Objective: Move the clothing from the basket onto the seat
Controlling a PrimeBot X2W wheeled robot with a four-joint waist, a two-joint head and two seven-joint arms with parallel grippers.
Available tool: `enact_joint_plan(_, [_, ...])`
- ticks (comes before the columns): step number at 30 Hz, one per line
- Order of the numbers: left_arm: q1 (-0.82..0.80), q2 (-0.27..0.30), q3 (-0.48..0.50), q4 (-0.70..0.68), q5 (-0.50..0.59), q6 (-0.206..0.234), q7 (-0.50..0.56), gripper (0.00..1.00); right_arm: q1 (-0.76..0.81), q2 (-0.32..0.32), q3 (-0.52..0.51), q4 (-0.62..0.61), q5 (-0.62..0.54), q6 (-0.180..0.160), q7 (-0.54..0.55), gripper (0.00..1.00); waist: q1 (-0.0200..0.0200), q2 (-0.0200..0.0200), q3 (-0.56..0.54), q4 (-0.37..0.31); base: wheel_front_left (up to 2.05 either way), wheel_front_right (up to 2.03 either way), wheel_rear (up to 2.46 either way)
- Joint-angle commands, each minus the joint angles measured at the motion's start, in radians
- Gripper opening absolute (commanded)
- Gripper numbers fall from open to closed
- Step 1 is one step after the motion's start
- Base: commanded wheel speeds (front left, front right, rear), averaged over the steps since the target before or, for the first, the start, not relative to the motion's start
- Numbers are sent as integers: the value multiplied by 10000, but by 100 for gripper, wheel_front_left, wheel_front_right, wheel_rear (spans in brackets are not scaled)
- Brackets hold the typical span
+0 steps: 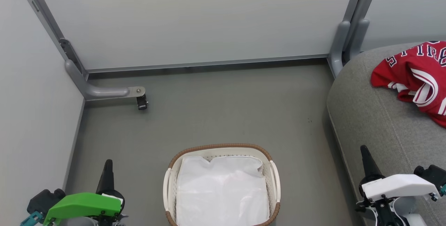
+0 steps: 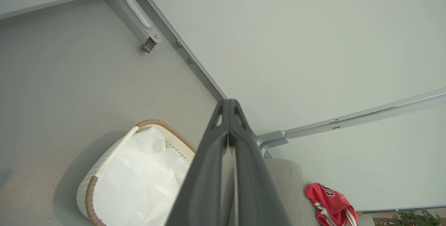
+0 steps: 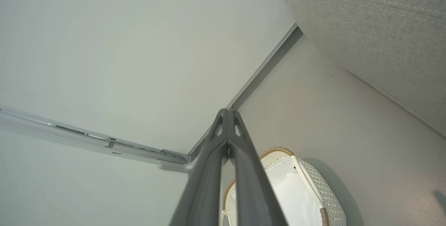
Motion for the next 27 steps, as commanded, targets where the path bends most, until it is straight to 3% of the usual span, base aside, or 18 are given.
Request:
enact_joint_plan(1, [-312,1,131,-138,-276,-90,68,0,-243,-69,-55,-150,305,-4,90,0,0,0,1,-6,0,0,0])
enact_joint_plan(27, [-532,-150,751,-247,-2302,-401,737,0,-296,-86,-244,-343,2801,-5,733,0,0,0,11,-112,0,0,0])
